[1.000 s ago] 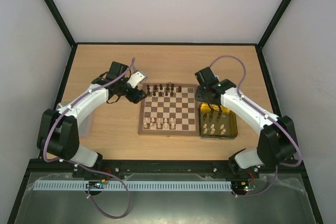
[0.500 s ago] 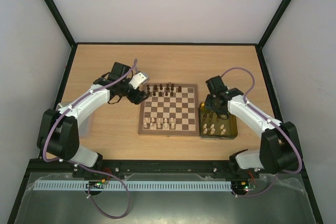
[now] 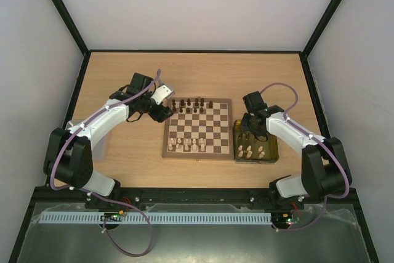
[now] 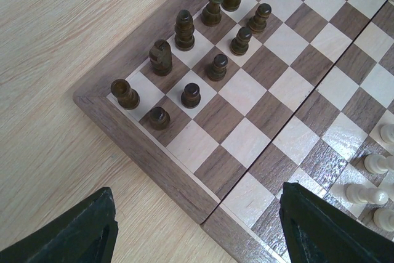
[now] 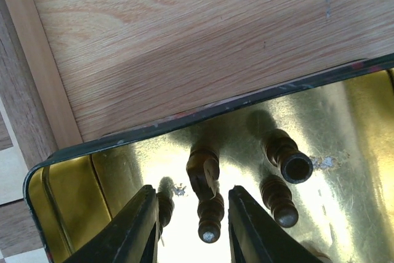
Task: Set up the chess pieces on the board
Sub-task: Pick up the chess piece from the storage box.
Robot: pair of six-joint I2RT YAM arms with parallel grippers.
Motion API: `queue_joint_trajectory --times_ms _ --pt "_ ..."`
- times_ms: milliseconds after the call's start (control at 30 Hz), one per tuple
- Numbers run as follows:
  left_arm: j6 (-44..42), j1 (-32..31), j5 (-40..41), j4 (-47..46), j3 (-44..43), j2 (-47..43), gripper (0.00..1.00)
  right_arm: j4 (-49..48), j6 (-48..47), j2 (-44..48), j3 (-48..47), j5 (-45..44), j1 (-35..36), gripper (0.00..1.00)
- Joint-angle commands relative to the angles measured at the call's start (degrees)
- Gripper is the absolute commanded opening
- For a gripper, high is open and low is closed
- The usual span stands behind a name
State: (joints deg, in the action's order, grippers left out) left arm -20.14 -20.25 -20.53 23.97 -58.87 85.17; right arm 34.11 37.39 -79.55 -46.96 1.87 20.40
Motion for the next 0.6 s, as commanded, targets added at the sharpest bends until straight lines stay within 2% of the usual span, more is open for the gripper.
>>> queue_joint_trajectory --times_ms 0,400,567 --pt "-0.43 -0.06 0.23 0.69 -0.45 -1.32 0.73 -1.87 -0.73 -0.93 1.13 -0.10 -0.67 0.29" --pt "-0.42 -0.10 0.60 0.63 -0.35 -1.23 0.73 -3.57 -0.73 -2.50 2.20 0.59 -1.07 0.17" --pt "-0.34 -0.05 0.67 0.13 -0.12 -1.67 0.73 -3.51 -0.69 -2.08 2.42 -0.29 -1.07 0.06"
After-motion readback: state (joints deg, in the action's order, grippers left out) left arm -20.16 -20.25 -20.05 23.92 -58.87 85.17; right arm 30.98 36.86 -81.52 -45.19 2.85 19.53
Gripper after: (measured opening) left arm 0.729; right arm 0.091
